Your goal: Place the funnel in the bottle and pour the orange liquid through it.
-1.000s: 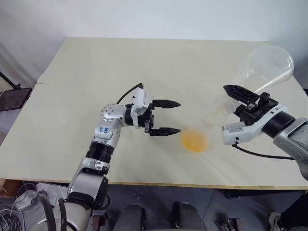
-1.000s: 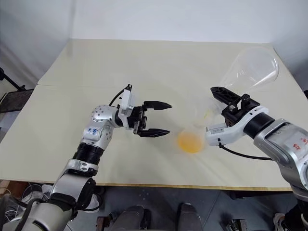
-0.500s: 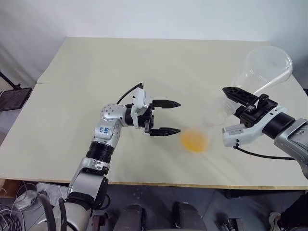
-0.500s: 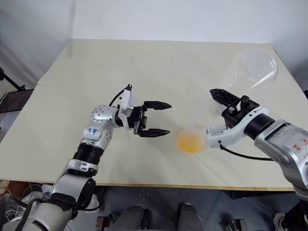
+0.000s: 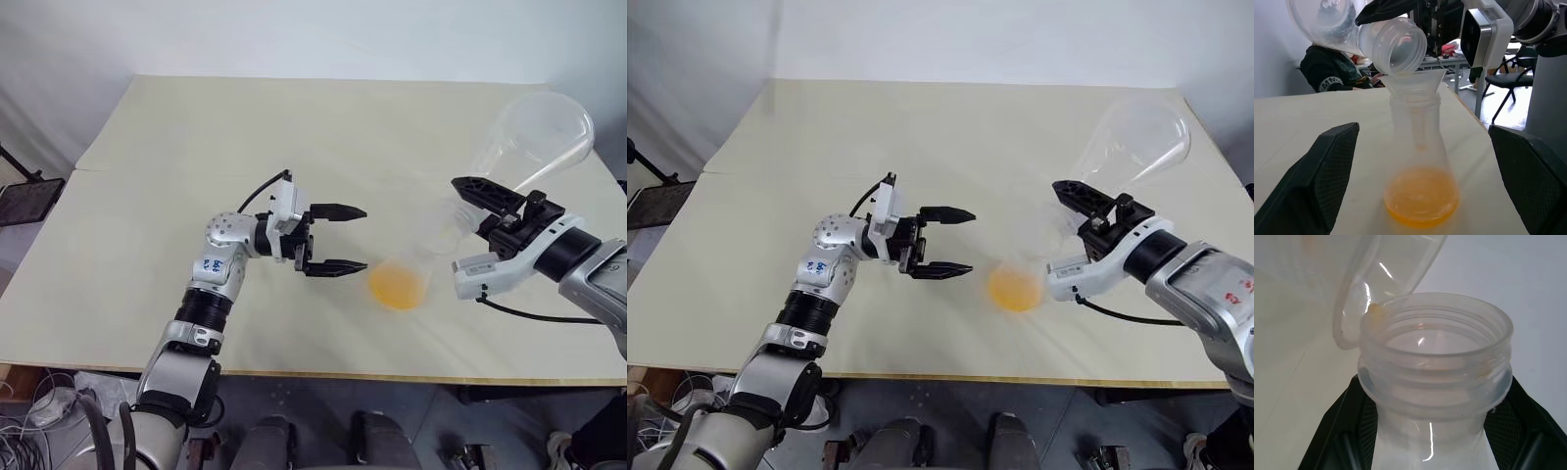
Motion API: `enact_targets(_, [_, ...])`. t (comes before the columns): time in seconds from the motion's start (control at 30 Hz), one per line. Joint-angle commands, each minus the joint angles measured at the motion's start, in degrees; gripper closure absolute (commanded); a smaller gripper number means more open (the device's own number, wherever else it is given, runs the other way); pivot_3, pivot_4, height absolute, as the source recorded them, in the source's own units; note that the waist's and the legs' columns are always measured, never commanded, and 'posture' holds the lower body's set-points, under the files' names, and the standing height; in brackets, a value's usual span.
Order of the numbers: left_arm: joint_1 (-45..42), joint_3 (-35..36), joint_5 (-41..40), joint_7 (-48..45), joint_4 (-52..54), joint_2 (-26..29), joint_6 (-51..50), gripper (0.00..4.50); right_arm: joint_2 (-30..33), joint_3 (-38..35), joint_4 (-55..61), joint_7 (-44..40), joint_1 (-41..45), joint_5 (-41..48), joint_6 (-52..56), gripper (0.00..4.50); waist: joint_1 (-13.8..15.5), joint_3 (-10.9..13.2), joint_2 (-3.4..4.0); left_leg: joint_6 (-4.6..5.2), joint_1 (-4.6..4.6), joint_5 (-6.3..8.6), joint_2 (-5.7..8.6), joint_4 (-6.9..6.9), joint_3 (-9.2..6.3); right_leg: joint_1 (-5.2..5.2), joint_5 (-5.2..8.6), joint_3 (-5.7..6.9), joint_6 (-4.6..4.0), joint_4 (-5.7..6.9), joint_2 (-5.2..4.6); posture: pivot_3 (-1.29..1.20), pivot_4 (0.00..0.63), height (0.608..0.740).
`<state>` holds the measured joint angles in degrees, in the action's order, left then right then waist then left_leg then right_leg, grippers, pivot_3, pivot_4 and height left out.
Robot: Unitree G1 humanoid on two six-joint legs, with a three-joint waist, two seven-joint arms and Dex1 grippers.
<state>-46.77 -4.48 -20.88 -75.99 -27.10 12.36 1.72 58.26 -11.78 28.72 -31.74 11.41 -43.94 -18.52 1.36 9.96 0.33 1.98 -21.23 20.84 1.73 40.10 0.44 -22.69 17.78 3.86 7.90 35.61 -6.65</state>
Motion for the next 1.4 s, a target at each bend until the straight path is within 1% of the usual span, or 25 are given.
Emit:
enact_targets(0.03, [-2.02, 0.1, -0.3, -0.42, 0.72, -0.22, 1.01, 0.0, -2.46, -3.34, 1.57, -0.26, 0.96, 2.28, 4.99, 2.02, 0.0, 0.0, 0.0, 0.0, 0.0, 0.0, 0.0, 0.0, 0.0, 0.0, 0.0, 0.0, 0.0, 0.0, 0.0, 0.0, 0.15, 0.74])
enact_targets(0.17, [-2.2, 0.16, -0.31, -0.62, 0.49, -0.12, 1.13, 0.0, -6.97, -4.08, 3.63, -1.39, 1.29, 5.36, 11.4, 2.02, 0.02, 0.0, -0.01, 0.0, 0.0, 0.0, -0.01, 0.02, -0.01, 0.01, 0.0, 0.02, 0.0, 0.02, 0.0, 0.0, 0.15, 0.74])
enact_targets(0.3, [-2.32, 0.24, -0.28, -0.9, 0.35, 0.25, 1.06, 0.0, -13.28, -4.91, 6.92, -2.47, 3.42, 9.2, 20.93, 2.02, -0.04, 0.0, 0.0, 0.0, 0.0, 0.0, -0.02, 0.02, -0.01, 0.01, 0.0, 0.02, 0.0, 0.03, 0.01, 0.0, 0.15, 0.74])
enact_targets(0.43, [-2.61, 0.14, -0.2, -0.98, 0.26, 0.4, 0.79, 0.0, -22.43, -7.26, 9.92, -3.95, 7.33, 16.57, 37.66, 2.02, -0.03, 0.0, 0.0, -0.01, 0.02, 0.0, -0.03, 0.03, -0.02, 0.0, 0.0, 0.02, 0.0, 0.07, 0.02, 0.0, 0.15, 0.74])
enact_targets(0.53, [-2.81, -0.04, -0.15, -1.04, 0.44, 0.38, 0.47, 0.0, -29.23, -11.07, 11.12, -2.72, 10.9, 22.68, 49.84, 2.02, 0.01, 0.0, 0.0, -0.01, 0.0, 0.0, -0.01, 0.06, -0.07, 0.01, 0.0, 0.04, 0.0, 0.1, 0.0, 0.0, 0.15, 0.74])
enact_targets(0.6, [-3.0, -0.16, -0.07, -1.07, 0.51, 0.37, 0.3, 0.0, -34.29, -14.78, 11.46, -1.18, 13.12, 27.9, 57.06, 2.02, -0.03, 0.0, 0.0, -0.01, 0.01, 0.0, 0.01, 0.06, -0.1, 0.01, 0.0, 0.03, 0.0, 0.13, -0.01, 0.0, 0.15, 0.74])
enact_targets(0.63, [-3.07, -0.19, -0.04, -1.06, 0.54, 0.36, 0.23, 0.0, -35.87, -16.11, 11.57, -0.59, 13.68, 29.9, 59.51, 2.02, -0.02, 0.0, 0.0, -0.01, 0.01, 0.0, 0.01, 0.06, -0.11, 0.0, 0.0, 0.04, 0.0, 0.14, 0.0, 0.0, 0.15, 0.74])
enact_targets(0.7, [-3.03, -0.18, -0.09, -1.12, 0.78, 0.54, 0.03, 0.0, -38.3, -18.64, 11.51, 1.2, 14.25, 33.05, 61.44, 2.02, -0.04, 0.0, 0.01, -0.01, 0.01, 0.0, 0.03, 0.04, -0.14, -0.02, 0.0, 0.04, 0.0, 0.18, -0.02, 0.0, 0.15, 0.74])
enact_targets(0.83, [-2.69, -0.16, -0.17, -1.2, 1.69, 1.3, -0.74, 0.0, -42.24, -26.15, 9.05, 6.22, 15.68, 40.4, 63.17, 2.02, -0.13, -0.01, 0.02, -0.01, 0.01, 0.0, 0.05, 0.0, -0.13, -0.06, 0.0, 0.01, 0.0, 0.21, -0.02, 0.0, 0.15, 0.74])
enact_targets(0.93, [-2.44, -0.29, -0.21, -1.06, 2.48, 1.89, -1.45, 0.0, -43.4, -33.4, 1.78, 9.23, 15.58, 46.47, 59.39, 2.02, -0.12, -0.01, 0.02, -0.01, 0.03, 0.0, 0.05, -0.01, -0.12, -0.07, 0.0, 0.0, 0.0, 0.24, -0.01, 0.0, 0.15, 0.74])
enact_targets(0.97, [-2.32, -0.34, -0.28, -0.98, 2.89, 2.06, -1.71, 0.0, -42.83, -34.14, -0.53, 9.73, 14.47, 47.17, 57.29, 2.02, -0.09, -0.01, 0.02, -0.01, 0.04, 0.0, 0.05, -0.01, -0.13, -0.07, 0.0, -0.01, 0.0, 0.26, -0.01, 0.0, 0.15, 0.74])
enact_targets(1.13, [-1.75, -0.42, -0.48, -0.78, 4.35, 2.77, -2.92, 0.0, -41.16, -34.33, -7.08, 11.81, 10.76, 51.28, 51.89, 2.02, -0.47, -0.03, 0.06, 0.0, 0.04, 0.0, 0.11, -0.08, -0.04, -0.11, 0.0, -0.14, 0.0, 0.27, -0.03, 0.0, 0.15, 0.74])
enact_targets(1.2, [-1.44, -0.46, -0.42, -0.6, 4.98, 2.91, -3.35, 0.0, -39.87, -32.64, -9.66, 11.61, 8.97, 51.63, 49.32, 2.02, -0.92, -0.03, 0.07, 0.0, 0.06, 0.0, 0.08, -0.09, -0.01, -0.12, 0.0, -0.16, 0.0, 0.28, -0.02, 0.0, 0.15, 0.74])
enact_targets(1.4, [-0.4, -0.43, -0.5, 0.04, 6.73, 3.29, -4.42, 0.0, -37.46, -30.35, -12.58, 13.57, 7.36, 54.56, 47.22, 2.02, -1.49, -0.03, 0.07, 0.0, 0.08, -0.01, 0.03, -0.08, -0.01, -0.12, 0.0, -0.18, 0.0, 0.29, 0.0, 0.0, 0.15, 0.74])
